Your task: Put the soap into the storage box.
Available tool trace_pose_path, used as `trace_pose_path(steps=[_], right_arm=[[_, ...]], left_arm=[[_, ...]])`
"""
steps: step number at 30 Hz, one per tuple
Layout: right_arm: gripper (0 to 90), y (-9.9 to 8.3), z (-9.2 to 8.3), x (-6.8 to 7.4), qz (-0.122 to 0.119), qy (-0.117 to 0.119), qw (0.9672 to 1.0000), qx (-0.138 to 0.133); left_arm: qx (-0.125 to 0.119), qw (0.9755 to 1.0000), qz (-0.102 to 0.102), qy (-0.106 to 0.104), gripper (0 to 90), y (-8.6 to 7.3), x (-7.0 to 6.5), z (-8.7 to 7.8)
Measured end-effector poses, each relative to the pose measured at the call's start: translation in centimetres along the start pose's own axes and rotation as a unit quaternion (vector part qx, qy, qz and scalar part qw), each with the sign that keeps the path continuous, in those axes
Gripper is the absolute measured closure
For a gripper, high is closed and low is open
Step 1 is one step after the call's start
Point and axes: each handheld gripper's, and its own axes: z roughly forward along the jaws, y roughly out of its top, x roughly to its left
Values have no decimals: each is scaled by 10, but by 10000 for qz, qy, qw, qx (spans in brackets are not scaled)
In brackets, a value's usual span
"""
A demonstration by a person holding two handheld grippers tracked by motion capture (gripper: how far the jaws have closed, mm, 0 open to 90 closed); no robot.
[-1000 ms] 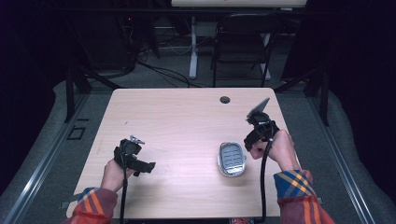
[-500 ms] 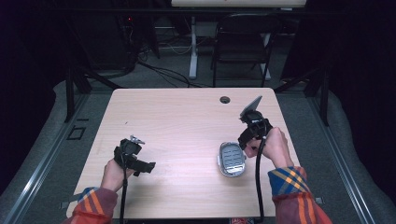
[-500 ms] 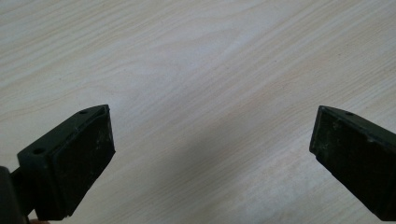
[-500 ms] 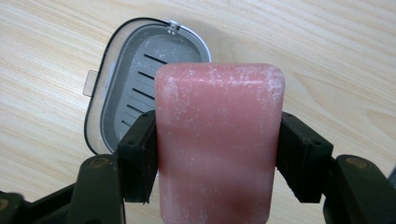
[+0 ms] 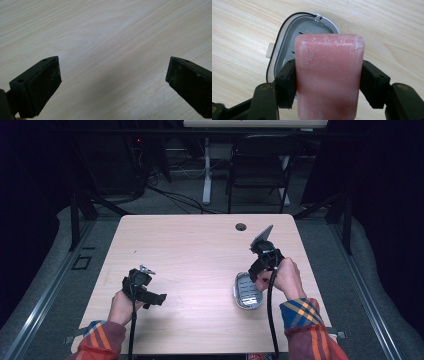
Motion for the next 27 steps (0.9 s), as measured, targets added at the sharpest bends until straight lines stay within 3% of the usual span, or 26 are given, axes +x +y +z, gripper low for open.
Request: trace_pose_path(steps=[22,26,27], right_arm=[[371,9,29,18,67,-55,9994,348],[371,9,34,19,224,-40,9993,286],[371,10,33,19,231,-49,9990,391]], left_arm=[[25,10000,30,-12,0,0,-1,1],[30,10000,45,-10,0,0,-1,1],[25,10000,42,9,0,0,-2,1]])
